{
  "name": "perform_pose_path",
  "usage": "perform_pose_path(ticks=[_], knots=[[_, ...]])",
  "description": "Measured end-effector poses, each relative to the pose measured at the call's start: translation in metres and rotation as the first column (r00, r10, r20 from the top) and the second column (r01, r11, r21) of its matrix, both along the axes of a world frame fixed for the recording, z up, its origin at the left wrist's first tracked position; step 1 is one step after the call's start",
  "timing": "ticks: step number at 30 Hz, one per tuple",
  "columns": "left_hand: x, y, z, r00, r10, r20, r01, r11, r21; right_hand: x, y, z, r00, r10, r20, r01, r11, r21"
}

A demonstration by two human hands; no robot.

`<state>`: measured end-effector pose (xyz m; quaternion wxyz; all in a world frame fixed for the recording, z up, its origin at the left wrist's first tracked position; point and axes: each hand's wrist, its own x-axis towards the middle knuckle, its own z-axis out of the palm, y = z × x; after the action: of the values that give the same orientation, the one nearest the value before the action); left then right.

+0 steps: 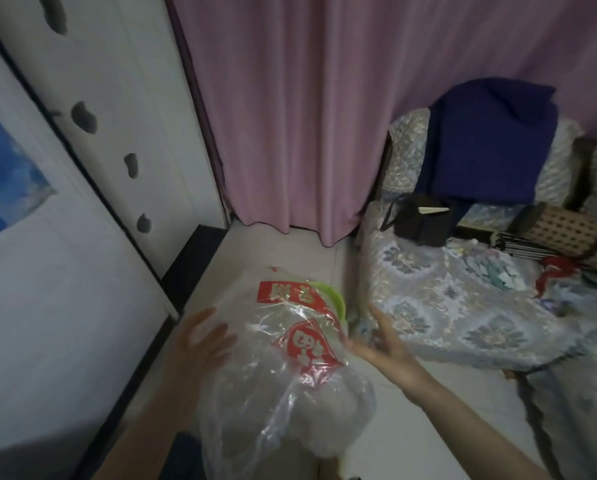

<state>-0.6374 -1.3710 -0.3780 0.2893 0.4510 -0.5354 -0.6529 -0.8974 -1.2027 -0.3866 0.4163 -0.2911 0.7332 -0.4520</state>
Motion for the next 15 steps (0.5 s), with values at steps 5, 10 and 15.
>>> perform_pose_path(ticks=[5,10,15], knots=[[-0.061,-0.097,-0.041,0.991,0.120,0.056,-0.123,0.991,0.046,-0.043,-0.093,-0.050,0.915,0.005,0.404,-0.107,0.968,0.229],[-0.111,-0.178,-0.073,0.984,0.126,0.126,-0.142,0.983,0.120,-0.097,-0.183,-0.075,0.915,-0.037,0.402,-0.046,0.980,0.196],[-0.160,-0.244,-0.107,0.990,0.039,0.135,-0.077,0.954,0.288,-0.148,-0.247,-0.107,0.994,-0.073,0.084,0.048,0.962,0.268]])
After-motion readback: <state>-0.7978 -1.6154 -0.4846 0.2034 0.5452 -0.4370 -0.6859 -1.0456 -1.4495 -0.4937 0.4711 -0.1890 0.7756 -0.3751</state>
